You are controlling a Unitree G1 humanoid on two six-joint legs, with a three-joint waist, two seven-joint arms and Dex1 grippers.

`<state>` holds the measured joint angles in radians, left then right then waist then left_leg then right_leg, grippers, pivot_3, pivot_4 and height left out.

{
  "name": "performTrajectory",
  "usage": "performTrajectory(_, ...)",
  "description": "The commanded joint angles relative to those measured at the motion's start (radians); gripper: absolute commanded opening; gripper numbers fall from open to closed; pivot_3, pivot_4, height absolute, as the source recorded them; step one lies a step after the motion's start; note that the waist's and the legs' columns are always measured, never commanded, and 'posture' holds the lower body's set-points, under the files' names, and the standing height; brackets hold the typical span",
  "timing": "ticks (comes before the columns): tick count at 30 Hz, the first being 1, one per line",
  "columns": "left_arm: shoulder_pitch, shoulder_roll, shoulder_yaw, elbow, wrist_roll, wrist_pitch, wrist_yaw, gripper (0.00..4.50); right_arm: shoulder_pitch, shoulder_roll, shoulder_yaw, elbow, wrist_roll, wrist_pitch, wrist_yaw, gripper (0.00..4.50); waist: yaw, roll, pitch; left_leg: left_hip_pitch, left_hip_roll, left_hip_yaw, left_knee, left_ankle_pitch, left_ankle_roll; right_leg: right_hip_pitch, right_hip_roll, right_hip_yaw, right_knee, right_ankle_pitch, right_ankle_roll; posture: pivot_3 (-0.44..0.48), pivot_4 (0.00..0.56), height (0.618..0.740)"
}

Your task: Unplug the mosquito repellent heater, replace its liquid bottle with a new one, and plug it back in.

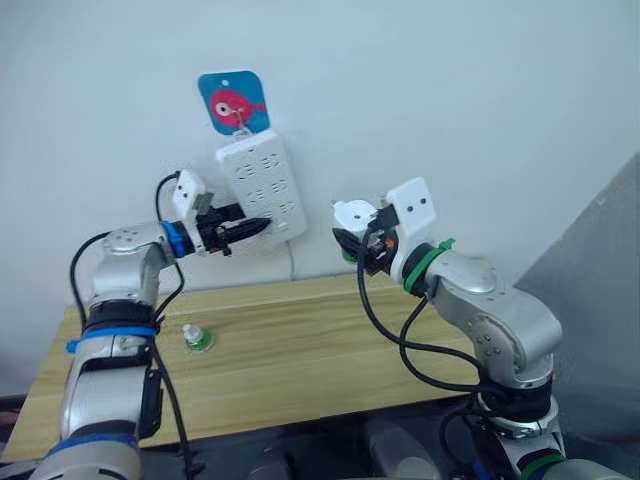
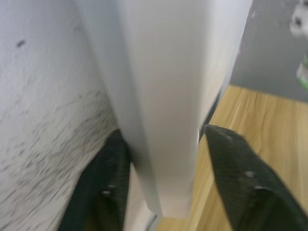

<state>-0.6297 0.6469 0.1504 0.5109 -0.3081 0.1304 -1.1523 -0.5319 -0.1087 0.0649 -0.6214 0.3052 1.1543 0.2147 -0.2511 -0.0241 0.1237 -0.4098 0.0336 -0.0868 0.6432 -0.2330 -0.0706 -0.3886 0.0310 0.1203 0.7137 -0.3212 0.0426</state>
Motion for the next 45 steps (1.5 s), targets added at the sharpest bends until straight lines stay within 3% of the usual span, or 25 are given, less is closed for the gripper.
performTrajectory(1, 0.066, 0.022, 0.066, -0.149, 0.004, -0.09, 0.092, 3.69, -0.026, 0.01, -0.057, -0.043, 0.038, -0.004, -0.002, 3.02, -0.003, 0.0, 0.0, 0.0, 0.0, 0.0, 0.0, 0.0, 0.0, 0.0, -0.002, 0.0, 0.0, 0.0, 0.0, -0.239, 0.081, 0.724)
performTrajectory(4, 0.164, 0.018, 0.107, -0.324, -0.022, -0.12, 0.146, 4.5, -0.023, 0.028, -0.095, -0.05, 0.058, 0.003, -0.012, 3.02, -0.005, 0.0, 0.0, -0.002, 0.0, -0.002, 0.0, 0.0, 0.0, -0.001, -0.004, -0.001, 0.0, 0.0, -0.001, -0.232, 0.083, 0.724)
performTrajectory(9, 0.367, -0.06, 0.071, -0.683, -0.092, -0.111, 0.197, 4.5, -0.012, 0.096, -0.17, -0.061, 0.103, 0.002, -0.045, 3.02, 0.003, 0.001, 0.001, -0.002, -0.001, -0.001, 0.0, 0.0, 0.0, 0.0, -0.008, -0.002, 0.0, -0.001, 0.001, -0.217, 0.087, 0.724)
performTrajectory(13, 0.445, -0.158, -0.022, -0.836, -0.083, -0.056, 0.299, 4.5, -0.013, 0.211, -0.27, -0.067, 0.181, 0.03, -0.098, 3.02, 0.015, 0.001, 0.0, -0.005, -0.005, -0.002, 0.002, 0.0, 0.0, 0.0, -0.012, -0.003, 0.0, -0.002, 0.005, -0.229, 0.085, 0.724)
performTrajectory(16, 0.484, -0.194, -0.051, -0.908, -0.093, -0.036, 0.343, 4.5, -0.01, 0.232, -0.298, -0.081, 0.218, 0.061, -0.115, 3.02, 0.016, 0.001, 0.0, -0.006, -0.008, -0.001, 0.003, 0.0, 0.0, 0.001, -0.015, -0.002, -0.001, -0.002, 0.007, -0.239, 0.082, 0.724)
performTrajectory(28, 0.631, -0.157, 0.113, -0.817, -0.086, 0.02, 0.471, 4.5, 0.006, 0.209, -0.272, -0.092, 0.279, 0.064, -0.14, 3.02, -0.009, 0.002, 0.001, -0.004, -0.007, 0.0, 0.002, 0.0, 0.0, 0.0, -0.012, -0.002, 0.0, -0.004, 0.009, -0.208, 0.077, 0.724)
performTrajectory(34, 0.62, -0.128, 0.141, -0.76, -0.098, -0.04, 0.423, 4.5, -0.004, 0.197, -0.27, -0.078, 0.305, 0.048, -0.142, 3.02, 0.0, 0.002, 0.0, -0.004, -0.007, 0.0, 0.002, 0.0, 0.0, 0.0, -0.012, -0.002, 0.0, -0.004, 0.01, -0.196, 0.073, 0.724)
performTrajectory(39, 0.681, -0.114, 0.064, -0.855, -0.114, -0.132, 0.299, 4.5, -0.015, 0.215, -0.297, -0.069, 0.333, 0.033, -0.162, 3.02, 0.001, 0.003, 0.001, -0.004, -0.006, 0.0, 0.0, 0.0, 0.0, -0.001, -0.013, -0.001, 0.0, -0.003, 0.007, -0.196, 0.073, 0.724)
performTrajectory(45, 0.582, -0.204, -0.079, -0.853, -0.079, -0.141, 0.335, 4.5, -0.023, 0.265, -0.328, -0.069, 0.394, 0.031, -0.214, 3.02, 0.006, 0.003, 0.001, -0.004, -0.007, 0.001, 0.002, 0.0, 0.0, 0.0, -0.013, -0.001, 0.0, -0.004, 0.009, -0.205, 0.078, 0.724)
